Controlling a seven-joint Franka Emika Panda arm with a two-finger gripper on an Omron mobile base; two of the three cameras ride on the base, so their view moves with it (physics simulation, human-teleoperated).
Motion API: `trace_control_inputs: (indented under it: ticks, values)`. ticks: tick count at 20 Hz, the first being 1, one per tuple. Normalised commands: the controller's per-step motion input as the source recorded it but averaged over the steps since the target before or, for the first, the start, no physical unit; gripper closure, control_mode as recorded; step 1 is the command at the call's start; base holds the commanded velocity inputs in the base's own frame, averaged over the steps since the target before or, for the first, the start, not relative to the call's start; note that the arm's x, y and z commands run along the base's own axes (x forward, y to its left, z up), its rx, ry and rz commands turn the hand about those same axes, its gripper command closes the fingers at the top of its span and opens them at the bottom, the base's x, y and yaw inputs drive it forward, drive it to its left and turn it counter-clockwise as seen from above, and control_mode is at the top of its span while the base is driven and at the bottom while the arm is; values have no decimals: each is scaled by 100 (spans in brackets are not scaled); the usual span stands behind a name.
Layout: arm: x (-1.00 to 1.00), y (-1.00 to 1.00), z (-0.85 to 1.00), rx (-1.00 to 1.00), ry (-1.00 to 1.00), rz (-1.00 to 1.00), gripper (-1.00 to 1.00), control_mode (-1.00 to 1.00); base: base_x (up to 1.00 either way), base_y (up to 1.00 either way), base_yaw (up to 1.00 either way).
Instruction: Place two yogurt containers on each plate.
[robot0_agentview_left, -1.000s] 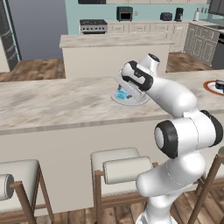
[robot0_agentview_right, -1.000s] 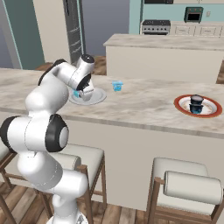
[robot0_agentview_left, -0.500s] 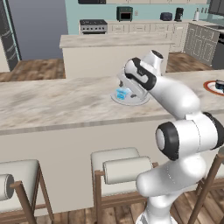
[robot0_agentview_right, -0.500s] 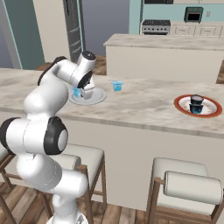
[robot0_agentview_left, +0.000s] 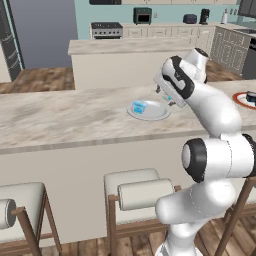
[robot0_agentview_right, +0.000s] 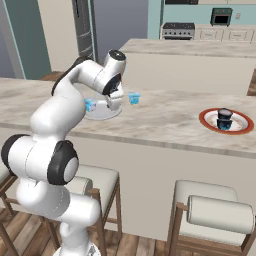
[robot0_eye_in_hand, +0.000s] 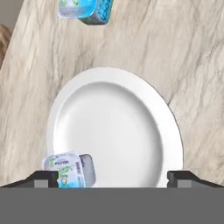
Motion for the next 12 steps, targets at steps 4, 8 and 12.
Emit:
trace_control_inputs:
  ticks: [4,8,12]
  values:
    - [1,-96,12,-1,12,0,-100,-100,0,0,0]
    - [12,-81,18,-5,8,0,-100,-100,0,0,0]
    - [48,-59,5,-8,15,0,-100,-100,0,0,0]
